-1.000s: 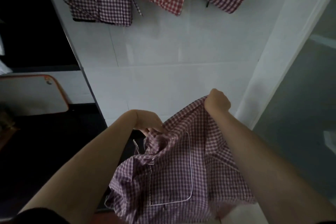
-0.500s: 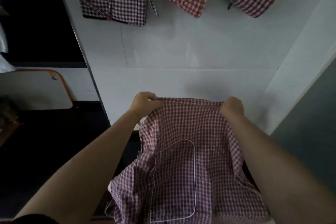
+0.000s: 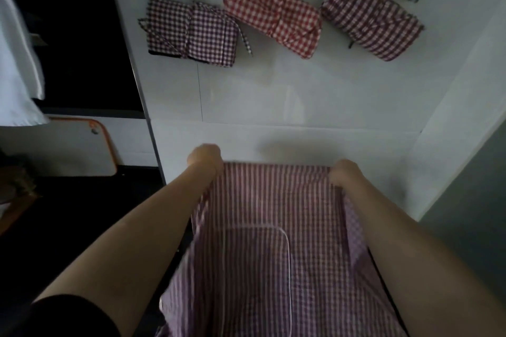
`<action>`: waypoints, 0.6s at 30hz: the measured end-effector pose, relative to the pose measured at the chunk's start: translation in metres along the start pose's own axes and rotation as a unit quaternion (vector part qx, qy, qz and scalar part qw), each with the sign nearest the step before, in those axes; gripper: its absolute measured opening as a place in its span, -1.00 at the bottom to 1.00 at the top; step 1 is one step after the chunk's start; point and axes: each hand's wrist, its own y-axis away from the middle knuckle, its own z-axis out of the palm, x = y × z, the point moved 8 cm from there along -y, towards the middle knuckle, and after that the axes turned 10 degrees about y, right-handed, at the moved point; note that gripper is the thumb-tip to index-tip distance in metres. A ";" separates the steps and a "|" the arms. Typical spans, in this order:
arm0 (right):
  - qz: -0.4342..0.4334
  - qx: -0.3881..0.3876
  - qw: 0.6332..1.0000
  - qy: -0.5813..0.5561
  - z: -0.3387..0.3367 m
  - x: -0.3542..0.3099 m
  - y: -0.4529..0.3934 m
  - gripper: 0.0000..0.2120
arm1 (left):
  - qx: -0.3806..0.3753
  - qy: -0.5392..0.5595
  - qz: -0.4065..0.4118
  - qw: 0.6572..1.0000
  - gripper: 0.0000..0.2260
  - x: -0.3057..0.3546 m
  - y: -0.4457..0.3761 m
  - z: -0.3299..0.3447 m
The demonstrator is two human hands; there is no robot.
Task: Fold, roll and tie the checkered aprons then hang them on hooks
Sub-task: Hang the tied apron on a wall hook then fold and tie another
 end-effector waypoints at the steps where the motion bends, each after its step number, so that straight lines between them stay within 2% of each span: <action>1: -0.010 0.094 0.995 -0.001 -0.015 -0.005 0.004 -0.63 | 0.137 0.054 0.013 0.989 -0.80 0.001 0.004 -0.018; 2: -0.024 0.184 0.983 -0.004 -0.027 -0.010 0.010 -0.65 | 0.242 0.092 0.044 0.965 -0.75 0.002 0.012 -0.028; 3: -0.042 0.254 0.966 -0.013 -0.035 -0.012 0.017 -0.66 | 0.295 0.107 0.079 0.946 -0.69 0.004 0.020 -0.031; 5: -0.082 0.313 0.943 -0.071 -0.029 -0.010 0.022 -0.62 | 0.314 0.071 0.122 0.939 -0.67 0.005 0.025 -0.012; 8: -0.094 0.263 0.957 -0.080 0.007 -0.004 0.023 -0.67 | 0.279 0.024 0.112 0.954 -0.75 -0.004 0.034 0.031; 10: -0.084 0.241 0.966 -0.039 0.027 0.004 0.028 -0.74 | 0.238 0.012 0.104 0.966 -0.80 -0.012 0.041 0.060; 12: -0.097 0.203 0.974 0.017 0.044 0.008 0.034 -0.77 | 0.179 0.020 0.081 0.980 -0.75 -0.023 0.044 0.089; 14: -0.125 0.055 0.980 0.144 0.076 0.008 0.038 -0.70 | 0.060 0.000 0.046 0.997 -0.65 -0.030 0.052 0.122; 15: -0.130 -0.065 0.962 0.231 0.100 0.014 0.048 -0.69 | -0.034 -0.042 0.037 0.998 -0.61 -0.031 0.061 0.146; 16: -0.126 -0.182 0.922 0.318 0.118 0.020 0.059 -0.71 | -0.137 -0.097 0.030 0.985 -0.60 -0.031 0.069 0.164; 18: -0.080 -0.379 0.846 0.367 0.152 0.043 0.084 -0.70 | -0.332 -0.182 0.013 0.925 -0.65 -0.029 0.102 0.197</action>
